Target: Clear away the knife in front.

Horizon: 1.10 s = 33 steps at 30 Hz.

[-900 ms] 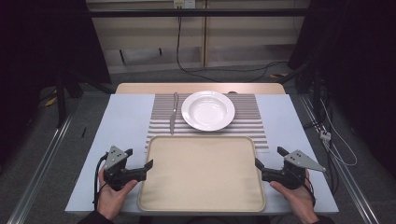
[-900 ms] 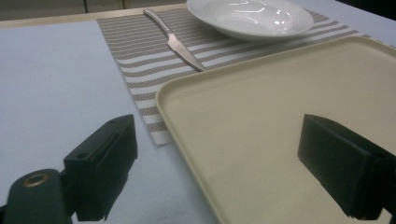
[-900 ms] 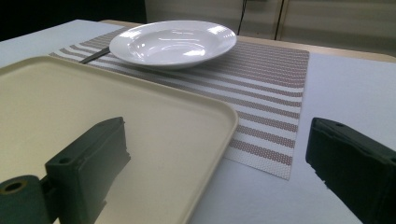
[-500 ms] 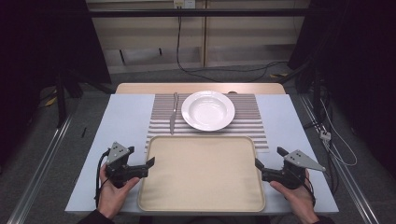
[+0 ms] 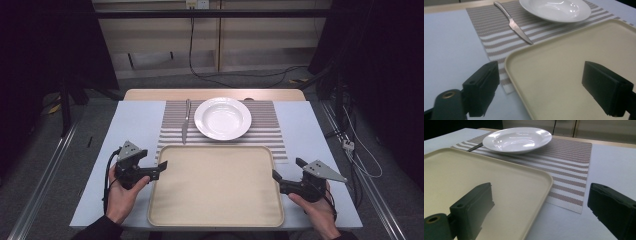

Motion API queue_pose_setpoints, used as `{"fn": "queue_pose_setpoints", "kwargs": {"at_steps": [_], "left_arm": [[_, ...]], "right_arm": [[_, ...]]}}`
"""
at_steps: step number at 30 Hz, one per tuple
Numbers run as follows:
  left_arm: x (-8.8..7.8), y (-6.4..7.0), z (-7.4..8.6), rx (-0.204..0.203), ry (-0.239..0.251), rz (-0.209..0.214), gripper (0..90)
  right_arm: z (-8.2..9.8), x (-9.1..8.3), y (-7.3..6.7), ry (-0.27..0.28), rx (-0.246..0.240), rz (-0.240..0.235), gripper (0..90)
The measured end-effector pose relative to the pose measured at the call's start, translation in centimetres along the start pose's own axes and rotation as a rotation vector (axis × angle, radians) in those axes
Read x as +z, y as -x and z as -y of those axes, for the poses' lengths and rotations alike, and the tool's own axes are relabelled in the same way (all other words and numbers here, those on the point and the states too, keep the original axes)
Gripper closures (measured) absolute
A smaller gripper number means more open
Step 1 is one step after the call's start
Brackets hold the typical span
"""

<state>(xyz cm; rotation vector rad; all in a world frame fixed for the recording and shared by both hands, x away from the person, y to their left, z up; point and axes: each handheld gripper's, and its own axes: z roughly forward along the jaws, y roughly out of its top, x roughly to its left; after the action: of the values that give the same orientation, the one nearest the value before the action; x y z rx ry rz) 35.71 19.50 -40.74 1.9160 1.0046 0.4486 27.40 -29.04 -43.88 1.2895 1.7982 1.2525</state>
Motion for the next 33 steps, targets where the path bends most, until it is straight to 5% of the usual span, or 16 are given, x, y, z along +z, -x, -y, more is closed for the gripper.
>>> {"fn": "queue_pose_setpoints", "kwargs": {"at_steps": [6, 10, 33], "left_arm": [[0.8, -0.9, -1.3, 0.007, -0.006, -0.016, 17.8], [1.7, -1.5, -2.0, -0.062, -0.024, 0.012, 17.2], [6.8, -3.1, -6.4, -0.038, -0.084, -0.018, 13.3]], "right_arm": [[0.0, 0.1, -0.2, -0.006, -0.009, -0.004, 6.1], [0.0, 0.1, -0.1, -0.007, -0.005, -0.001, 6.0], [0.0, 0.3, -0.3, -0.016, -0.015, -0.006, 6.0]]}}
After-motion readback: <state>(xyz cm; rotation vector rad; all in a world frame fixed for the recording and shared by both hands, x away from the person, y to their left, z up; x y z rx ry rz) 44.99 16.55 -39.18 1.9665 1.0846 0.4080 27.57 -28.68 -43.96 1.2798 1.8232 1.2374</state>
